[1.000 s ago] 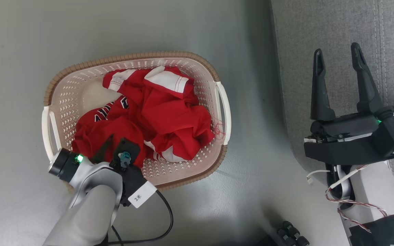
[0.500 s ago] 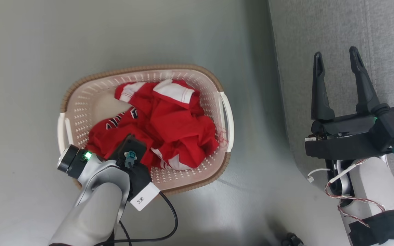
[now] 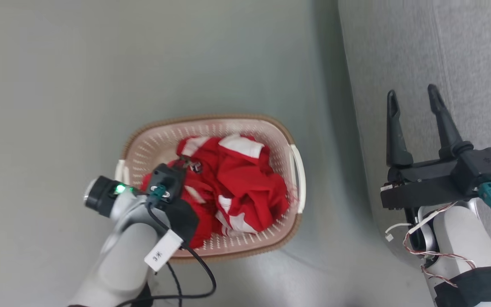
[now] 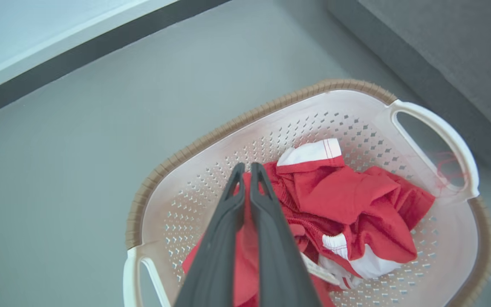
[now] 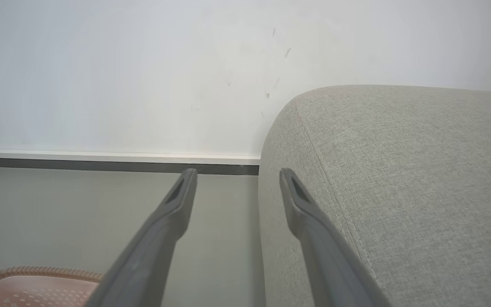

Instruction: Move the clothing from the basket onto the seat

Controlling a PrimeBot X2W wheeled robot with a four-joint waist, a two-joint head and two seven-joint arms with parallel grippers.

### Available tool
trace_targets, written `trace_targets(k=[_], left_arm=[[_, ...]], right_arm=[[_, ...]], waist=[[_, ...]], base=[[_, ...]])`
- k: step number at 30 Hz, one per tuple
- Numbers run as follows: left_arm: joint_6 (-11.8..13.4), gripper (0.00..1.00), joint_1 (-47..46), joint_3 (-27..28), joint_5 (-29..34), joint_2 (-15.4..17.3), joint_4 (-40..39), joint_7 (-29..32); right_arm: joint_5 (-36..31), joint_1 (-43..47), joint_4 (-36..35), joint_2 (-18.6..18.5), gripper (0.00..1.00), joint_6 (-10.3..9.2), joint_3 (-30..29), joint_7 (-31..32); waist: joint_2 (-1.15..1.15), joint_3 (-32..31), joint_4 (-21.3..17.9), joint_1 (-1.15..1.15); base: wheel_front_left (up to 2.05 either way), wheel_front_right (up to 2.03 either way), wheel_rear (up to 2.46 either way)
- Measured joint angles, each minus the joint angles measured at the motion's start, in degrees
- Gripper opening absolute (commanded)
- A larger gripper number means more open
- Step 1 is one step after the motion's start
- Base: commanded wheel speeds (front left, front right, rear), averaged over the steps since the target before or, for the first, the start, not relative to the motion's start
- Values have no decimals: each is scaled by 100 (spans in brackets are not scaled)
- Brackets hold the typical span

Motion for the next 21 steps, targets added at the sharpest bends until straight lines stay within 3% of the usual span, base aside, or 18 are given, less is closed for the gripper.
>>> trace_targets(k=[6, 21], left_arm=[[-151, 0, 53, -332, -573, -9, -527, -52], [-339, 0, 96, -501, -1042, -10, -1025, -111]], right_arm=[[1, 4, 238, 19, 100, 81, -1, 0], [9, 416, 764, 81, 100, 209, 43, 0]], waist=[[0, -459, 193, 0], [0, -1589, 543, -1]], base=[[0, 0, 0], [0, 0, 0]])
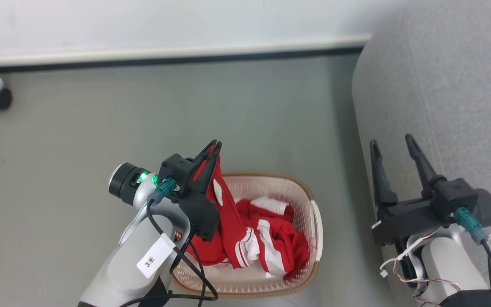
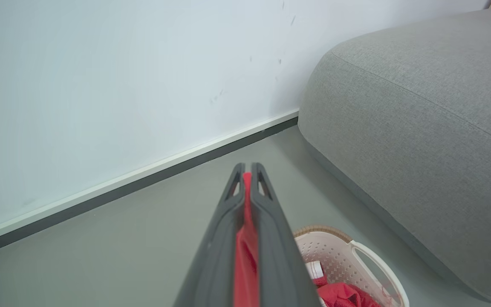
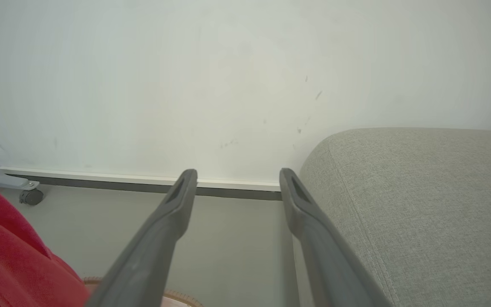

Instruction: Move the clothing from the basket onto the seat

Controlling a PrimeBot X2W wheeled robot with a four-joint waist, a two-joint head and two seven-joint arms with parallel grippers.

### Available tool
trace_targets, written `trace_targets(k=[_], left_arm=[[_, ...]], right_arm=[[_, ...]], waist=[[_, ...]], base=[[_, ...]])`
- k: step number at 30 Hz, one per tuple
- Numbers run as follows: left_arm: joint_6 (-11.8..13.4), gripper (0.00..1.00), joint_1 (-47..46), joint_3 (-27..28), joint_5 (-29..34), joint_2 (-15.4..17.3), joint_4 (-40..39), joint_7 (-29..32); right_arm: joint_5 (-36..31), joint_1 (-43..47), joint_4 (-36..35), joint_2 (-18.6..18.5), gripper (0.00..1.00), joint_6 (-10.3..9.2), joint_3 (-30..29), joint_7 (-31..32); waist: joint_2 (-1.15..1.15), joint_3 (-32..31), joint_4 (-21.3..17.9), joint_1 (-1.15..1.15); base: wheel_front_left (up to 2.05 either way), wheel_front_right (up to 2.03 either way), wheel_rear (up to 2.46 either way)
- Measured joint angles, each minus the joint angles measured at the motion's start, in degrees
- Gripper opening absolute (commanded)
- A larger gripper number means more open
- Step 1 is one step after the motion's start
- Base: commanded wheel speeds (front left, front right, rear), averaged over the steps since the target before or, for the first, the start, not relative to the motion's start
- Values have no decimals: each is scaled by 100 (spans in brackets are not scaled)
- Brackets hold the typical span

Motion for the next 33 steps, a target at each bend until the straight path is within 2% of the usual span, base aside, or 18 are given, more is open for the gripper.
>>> trace_targets(k=[6, 19, 28, 33], left_arm=[[-9, 0, -99, -68, -62, -1, -85, 0], [-59, 0, -450, -293, -679, -3, -232, 81], [-42, 0, -730, -417, -1021, -10, -452, 343], [64, 0, -834, -589, -1260, -12, -515, 508]], right_arm=[[0, 73, 197, 24, 100, 86, 99, 0], [-8, 296, 610, 46, 100, 366, 394, 1], [-35, 381, 653, 121, 100, 536, 867, 1], [-35, 336, 775, 185, 100, 615, 1279, 1]], waist=[[0, -494, 72, 0], [0, -1553, 84, 0], [0, -2145, 43, 1], [0, -2319, 1, 1]], base=[[0, 0, 0], [0, 0, 0], [0, 0, 0], [0, 0, 0]])
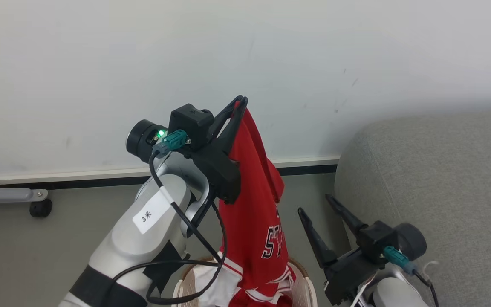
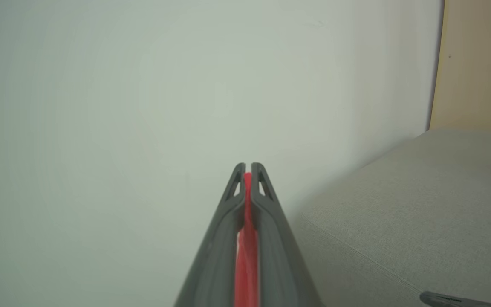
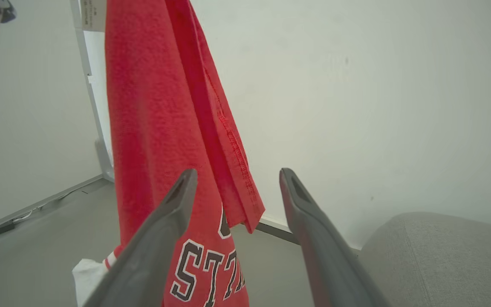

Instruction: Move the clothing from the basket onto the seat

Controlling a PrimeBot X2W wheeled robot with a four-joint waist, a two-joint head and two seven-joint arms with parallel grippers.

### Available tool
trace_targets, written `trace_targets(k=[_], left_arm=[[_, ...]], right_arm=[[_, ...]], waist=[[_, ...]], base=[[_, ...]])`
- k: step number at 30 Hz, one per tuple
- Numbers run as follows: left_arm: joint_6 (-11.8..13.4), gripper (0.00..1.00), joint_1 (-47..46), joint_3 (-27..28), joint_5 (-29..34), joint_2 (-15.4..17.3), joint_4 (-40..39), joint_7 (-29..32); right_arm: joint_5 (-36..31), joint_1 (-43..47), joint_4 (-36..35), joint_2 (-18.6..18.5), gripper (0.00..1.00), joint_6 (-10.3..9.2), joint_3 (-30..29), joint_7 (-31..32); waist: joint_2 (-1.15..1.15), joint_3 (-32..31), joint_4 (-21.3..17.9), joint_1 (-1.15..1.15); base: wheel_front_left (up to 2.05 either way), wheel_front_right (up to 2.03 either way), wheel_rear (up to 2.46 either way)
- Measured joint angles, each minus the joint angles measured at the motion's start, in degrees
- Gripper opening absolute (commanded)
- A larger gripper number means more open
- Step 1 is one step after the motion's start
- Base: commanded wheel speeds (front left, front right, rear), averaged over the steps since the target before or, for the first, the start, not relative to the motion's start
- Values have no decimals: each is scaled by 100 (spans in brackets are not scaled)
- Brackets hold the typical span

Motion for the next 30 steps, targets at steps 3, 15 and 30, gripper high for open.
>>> trace_targets(k=[3, 15, 30], left_arm=[[51, 0, -81, -148, -105, -7, -14, 82], [315, 0, -400, -533, -457, -14, -225, 378], [499, 0, -718, -912, -835, -15, -479, 503]], right_arm=[[1, -71, 97, 25, 100, 24, 248, 0], [141, -592, 671, 46, 100, 66, 1009, 0], [744, -1148, 1340, 43, 100, 71, 1751, 0]], waist=[[0, -60, -14, 0], [1, -73, 57, 1], [1, -31, 228, 1]], base=[[0, 0, 0], [0, 0, 0], [0, 0, 0]])
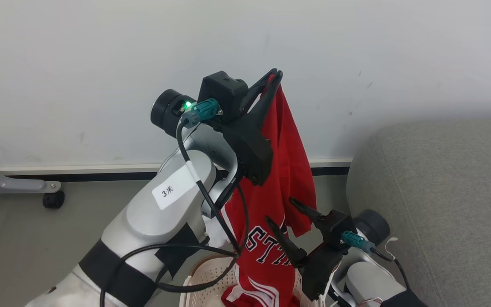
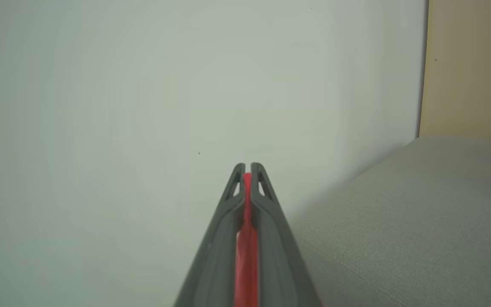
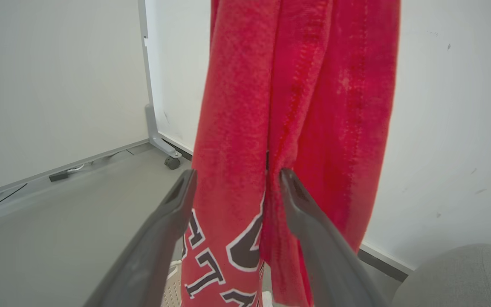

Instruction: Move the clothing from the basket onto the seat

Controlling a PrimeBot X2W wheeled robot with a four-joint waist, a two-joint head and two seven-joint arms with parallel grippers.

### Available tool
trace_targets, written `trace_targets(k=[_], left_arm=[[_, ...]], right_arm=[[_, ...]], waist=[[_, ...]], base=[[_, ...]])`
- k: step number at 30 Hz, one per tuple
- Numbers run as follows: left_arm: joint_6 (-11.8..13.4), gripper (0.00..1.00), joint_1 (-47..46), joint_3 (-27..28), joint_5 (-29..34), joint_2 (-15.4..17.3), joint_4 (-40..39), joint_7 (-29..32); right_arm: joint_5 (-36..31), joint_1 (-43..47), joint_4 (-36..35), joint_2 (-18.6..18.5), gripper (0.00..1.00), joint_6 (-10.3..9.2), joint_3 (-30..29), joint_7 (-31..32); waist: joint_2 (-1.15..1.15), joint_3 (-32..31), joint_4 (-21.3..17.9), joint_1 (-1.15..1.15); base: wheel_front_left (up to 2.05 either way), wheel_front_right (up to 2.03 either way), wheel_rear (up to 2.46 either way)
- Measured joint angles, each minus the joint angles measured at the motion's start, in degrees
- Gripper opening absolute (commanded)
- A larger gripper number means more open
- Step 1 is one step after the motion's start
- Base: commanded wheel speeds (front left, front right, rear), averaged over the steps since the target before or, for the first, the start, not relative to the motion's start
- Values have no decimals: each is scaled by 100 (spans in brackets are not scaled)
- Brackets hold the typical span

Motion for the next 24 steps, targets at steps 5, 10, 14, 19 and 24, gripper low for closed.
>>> trace_targets(k=[5, 10, 14, 19, 24], left_arm=[[45, 0, -154, -300, -193, -1, -167, 15], [132, 0, -248, -470, -392, 7, -293, 16], [177, 0, -348, -558, -468, -1, -314, 16], [226, 0, -352, -572, -634, 1, -230, 11], [277, 0, -350, -471, -645, -1, -35, 7]], right_arm=[[108, -229, 304, 0, 100, 0, 194, 0], [270, -547, 602, 0, 100, 0, 438, 0], [447, -772, 782, -2, 90, 0, 676, 0], [675, -931, 872, 1, 0, 0, 860, 0], [824, -955, 927, 1, 0, 0, 905, 0]], waist=[[0, 8, 89, 0], [0, 32, 194, 0], [0, 68, 273, 0], [0, 107, 332, 0], [0, 126, 329, 0]], base=[[0, 0, 0], [0, 0, 0], [0, 0, 0], [0, 0, 0], [0, 0, 0]])
